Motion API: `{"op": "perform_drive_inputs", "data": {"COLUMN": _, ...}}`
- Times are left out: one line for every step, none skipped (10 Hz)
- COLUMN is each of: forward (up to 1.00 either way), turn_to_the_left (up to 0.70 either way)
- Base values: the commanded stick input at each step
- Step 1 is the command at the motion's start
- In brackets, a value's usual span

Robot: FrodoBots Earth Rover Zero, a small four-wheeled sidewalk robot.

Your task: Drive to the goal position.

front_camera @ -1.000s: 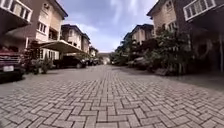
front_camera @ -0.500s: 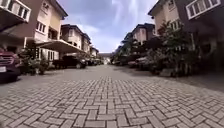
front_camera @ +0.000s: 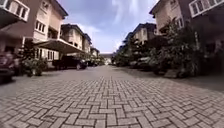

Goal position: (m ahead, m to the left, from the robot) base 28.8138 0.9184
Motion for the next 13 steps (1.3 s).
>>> {"op": "perform_drive_inputs", "data": {"forward": 0.69, "turn_to_the_left": 0.03}}
{"op": "perform_drive_inputs", "data": {"forward": 0.69, "turn_to_the_left": 0.03}}
{"op": "perform_drive_inputs", "data": {"forward": 0.69, "turn_to_the_left": 0.03}}
{"op": "perform_drive_inputs", "data": {"forward": 0.69, "turn_to_the_left": 0.03}}
{"op": "perform_drive_inputs", "data": {"forward": 0.69, "turn_to_the_left": 0.03}}
{"op": "perform_drive_inputs", "data": {"forward": 0.69, "turn_to_the_left": 0.03}}
{"op": "perform_drive_inputs", "data": {"forward": 0.69, "turn_to_the_left": 0.03}}
{"op": "perform_drive_inputs", "data": {"forward": 0.69, "turn_to_the_left": 0.03}}
{"op": "perform_drive_inputs", "data": {"forward": 0.69, "turn_to_the_left": 0.03}}
{"op": "perform_drive_inputs", "data": {"forward": 0.69, "turn_to_the_left": 0.03}}
{"op": "perform_drive_inputs", "data": {"forward": 0.69, "turn_to_the_left": 0.03}}
{"op": "perform_drive_inputs", "data": {"forward": 0.69, "turn_to_the_left": 0.03}}
{"op": "perform_drive_inputs", "data": {"forward": 0.69, "turn_to_the_left": 0.03}}
